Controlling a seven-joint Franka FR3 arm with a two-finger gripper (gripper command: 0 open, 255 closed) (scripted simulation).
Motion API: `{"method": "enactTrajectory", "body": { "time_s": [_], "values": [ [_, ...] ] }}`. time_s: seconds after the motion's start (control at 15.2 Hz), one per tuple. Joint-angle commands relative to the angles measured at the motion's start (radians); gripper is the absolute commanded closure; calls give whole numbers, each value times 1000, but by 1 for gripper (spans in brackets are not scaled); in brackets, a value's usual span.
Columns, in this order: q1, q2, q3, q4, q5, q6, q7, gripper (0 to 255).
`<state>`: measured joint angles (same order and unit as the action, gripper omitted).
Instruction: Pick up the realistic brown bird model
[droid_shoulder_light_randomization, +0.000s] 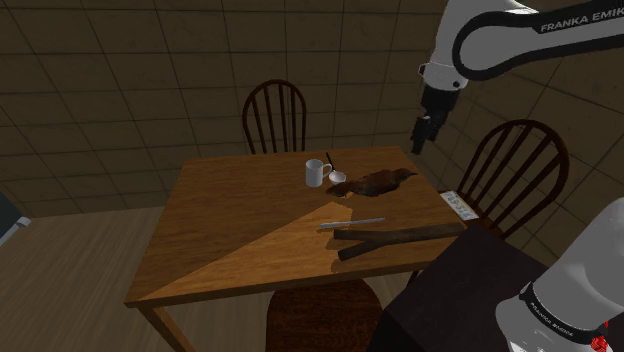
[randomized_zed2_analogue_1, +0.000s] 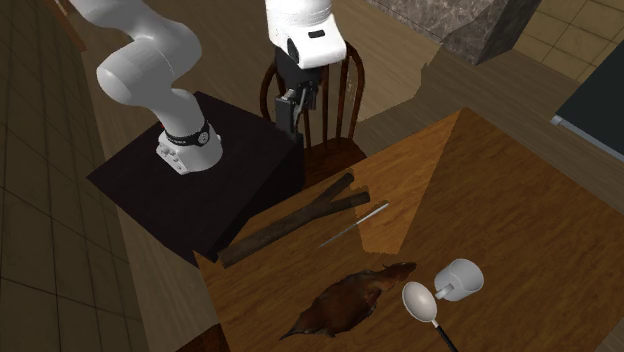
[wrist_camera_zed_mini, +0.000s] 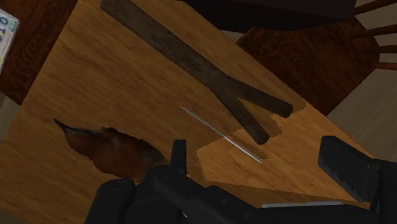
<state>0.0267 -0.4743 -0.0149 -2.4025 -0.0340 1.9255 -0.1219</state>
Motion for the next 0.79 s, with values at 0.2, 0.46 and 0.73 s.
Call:
{"method": "enactTrajectory", "body": {
  "time_s": [0.2, 0.46, 0.73],
  "values": [
    [-2, 161, -1, 7, -68, 155, -61, 0],
    [-8, 304, 0, 40, -130, 268, -95, 0],
    [-14, 453, 1, 95, -202, 366, -115, 0]
  ]
}}
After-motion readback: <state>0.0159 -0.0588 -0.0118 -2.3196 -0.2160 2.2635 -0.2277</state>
